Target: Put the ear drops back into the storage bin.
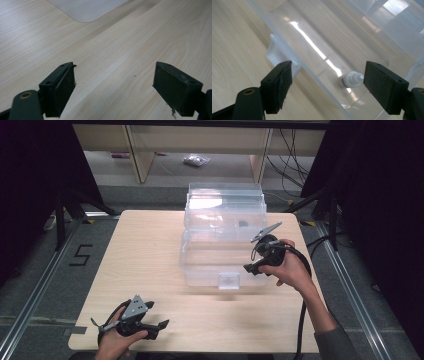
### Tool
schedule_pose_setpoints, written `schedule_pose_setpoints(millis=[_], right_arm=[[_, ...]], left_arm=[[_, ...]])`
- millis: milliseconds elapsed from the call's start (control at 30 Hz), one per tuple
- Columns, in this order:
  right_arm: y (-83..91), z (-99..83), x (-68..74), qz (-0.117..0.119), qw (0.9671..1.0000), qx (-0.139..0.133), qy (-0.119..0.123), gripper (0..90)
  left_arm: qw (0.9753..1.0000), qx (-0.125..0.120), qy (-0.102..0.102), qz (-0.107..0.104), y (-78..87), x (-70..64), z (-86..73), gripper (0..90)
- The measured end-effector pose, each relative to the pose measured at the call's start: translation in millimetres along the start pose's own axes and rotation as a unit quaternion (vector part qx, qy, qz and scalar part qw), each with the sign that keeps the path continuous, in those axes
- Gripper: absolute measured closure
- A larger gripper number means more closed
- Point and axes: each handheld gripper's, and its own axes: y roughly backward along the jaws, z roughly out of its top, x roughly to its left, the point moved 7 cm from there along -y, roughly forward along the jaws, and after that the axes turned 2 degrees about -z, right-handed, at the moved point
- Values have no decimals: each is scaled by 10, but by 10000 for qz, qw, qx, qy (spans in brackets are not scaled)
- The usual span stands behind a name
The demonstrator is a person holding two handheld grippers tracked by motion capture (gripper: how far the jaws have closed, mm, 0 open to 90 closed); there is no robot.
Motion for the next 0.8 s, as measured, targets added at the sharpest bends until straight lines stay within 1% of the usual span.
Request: schedule_pose_setpoints(millis=[67, 100, 133, 167, 200, 267, 300, 333, 400, 433, 467, 500, 533, 600, 633, 667, 700, 733, 767, 800], right_arm=[[8, -8, 27, 15, 10000, 19, -51, 239], [5, -8, 33, 41, 10000, -13, -32, 239], [8, -12, 55, 58, 9999, -9, -131, 238], [17, -10, 45, 18, 10000, -41, -28, 236], [19, -15, 57, 31, 10000, -39, -48, 236], [20, -20, 71, 14, 10000, -92, 34, 236], [19, -16, 82, 37, 9998, -140, 99, 236], [32, -23, 100, 46, 9999, -123, 45, 236], [36, -25, 131, 108, 9998, -169, 90, 231], [46, -35, 143, 43, 9998, -170, 37, 231], [50, -37, 159, 59, 9998, -192, 27, 231], [54, -39, 170, 72, 9998, -198, 55, 228], [56, -46, 200, 92, 9998, -180, -31, 229], [55, -52, 215, 89, 9996, -252, 64, 227], [55, -52, 215, 89, 9996, -252, 64, 227], [59, -62, 259, 139, 9996, -251, -19, 226], [54, -66, 250, 111, 9995, -299, 82, 226], [58, -72, 271, 110, 9996, -262, -18, 226], [54, -76, 279, 144, 9994, -320, 75, 226], [55, -75, 288, 150, 9992, -344, 108, 226]], left_arm=[[10000, -10, 11, -6, -1, -2, 1, 170], [10000, 30, -31, 0, 4, 6, -3, 170], [10000, 59, -40, 3, 9, 7, -5, 170], [10000, 30, -37, 1, 5, 7, -3, 170], [10000, 42, -37, -3, 6, 6, -4, 170], [10000, 60, -41, 0, 9, 7, -6, 170], [10000, -12, 8, -4, -1, 0, 1, 170], [10000, 50, -35, -2, 8, 7, -5, 170], [10000, 62, -41, -2, 8, 7, -6, 170], [10000, 59, -40, -2, 7, 6, -6, 170], [10000, 58, -42, -1, 8, 6, -5, 170], [10000, -14, 16, -5, -3, -3, 2, 170], [10000, 61, -39, 1, 9, 7, -6, 170], [10000, 59, -41, -2, 8, 7, -6, 170], [10000, 59, -41, -2, 8, 7, -6, 170], [10000, 58, -41, -1, 8, 6, -6, 170], [10000, -3, 10, 3, -1, -1, 0, 171], [10000, 37, -38, -2, 5, 6, -4, 170], [10000, 58, -40, 2, 9, 7, -6, 170], [10000, 57, -42, 1, 9, 8, -6, 170]])
